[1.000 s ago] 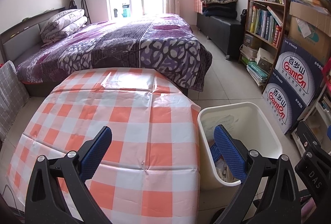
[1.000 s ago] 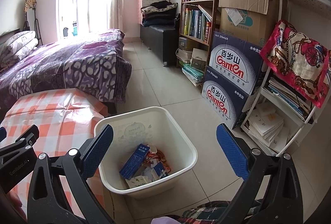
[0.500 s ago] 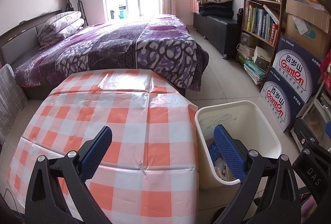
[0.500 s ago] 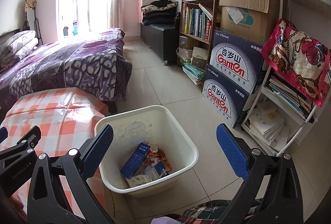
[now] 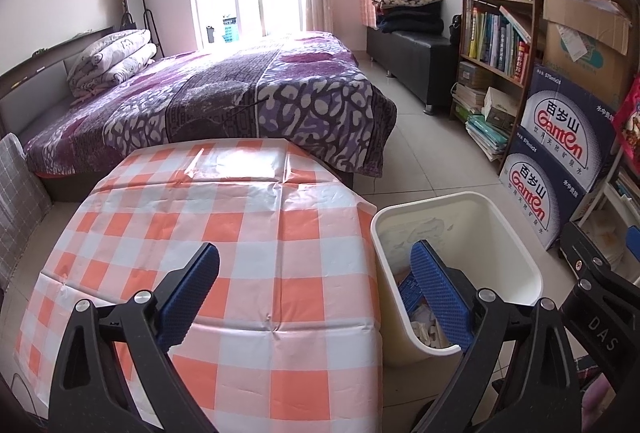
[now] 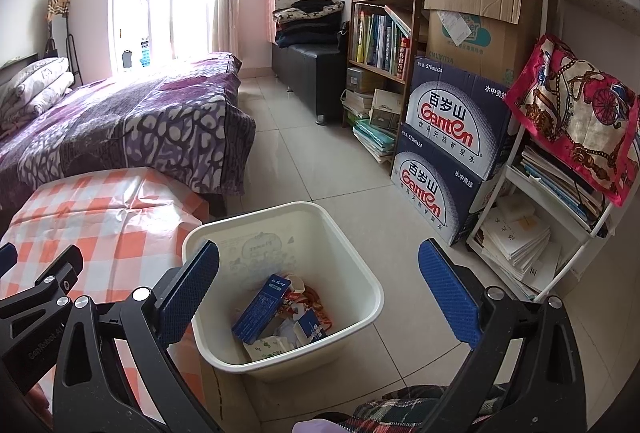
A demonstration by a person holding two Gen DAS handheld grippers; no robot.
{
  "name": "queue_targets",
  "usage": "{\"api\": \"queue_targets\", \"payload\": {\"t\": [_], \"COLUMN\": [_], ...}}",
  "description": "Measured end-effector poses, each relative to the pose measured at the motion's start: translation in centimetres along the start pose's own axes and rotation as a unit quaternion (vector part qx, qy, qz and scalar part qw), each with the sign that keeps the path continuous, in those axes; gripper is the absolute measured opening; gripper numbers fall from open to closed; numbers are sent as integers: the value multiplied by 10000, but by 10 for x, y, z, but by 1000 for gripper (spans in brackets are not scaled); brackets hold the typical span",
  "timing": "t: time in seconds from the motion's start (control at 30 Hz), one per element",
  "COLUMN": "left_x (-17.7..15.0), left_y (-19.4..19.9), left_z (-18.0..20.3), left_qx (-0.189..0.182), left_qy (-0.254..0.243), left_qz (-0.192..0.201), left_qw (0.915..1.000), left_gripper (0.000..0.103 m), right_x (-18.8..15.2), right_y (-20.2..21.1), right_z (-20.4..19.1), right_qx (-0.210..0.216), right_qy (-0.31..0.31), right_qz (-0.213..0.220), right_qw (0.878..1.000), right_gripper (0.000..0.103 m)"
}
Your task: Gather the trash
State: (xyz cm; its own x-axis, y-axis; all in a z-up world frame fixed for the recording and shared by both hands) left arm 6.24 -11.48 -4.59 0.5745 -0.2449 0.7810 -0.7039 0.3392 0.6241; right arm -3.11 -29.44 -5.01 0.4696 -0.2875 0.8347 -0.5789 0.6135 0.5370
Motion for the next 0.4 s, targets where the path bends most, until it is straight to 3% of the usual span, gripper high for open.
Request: {"api": "queue_targets", "payload": {"t": [0.4], "left_x": [1], "left_y": [1], "left_z": [-5], "left_qx": [16], "left_qy": [146], "left_qz": [-42], "left_qw": [9999], "left_gripper": [94], "right_x": [-5], "right_y": [-2], "right_z": [0], "right_qx": [-29], "right_qy": [42], "right_qz": [-121], "right_qw": [9999], "right_gripper": [96]}}
Point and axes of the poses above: each gripper's, at about its wrist camera, not at the fingertips, and y roughly against the way its jaws point, z to its right, x to its top, the point moved 10 cm from there along -y, roughly the way its jaws point, and after that the axes turned 8 degrees about -x, right-handed, at the moved point
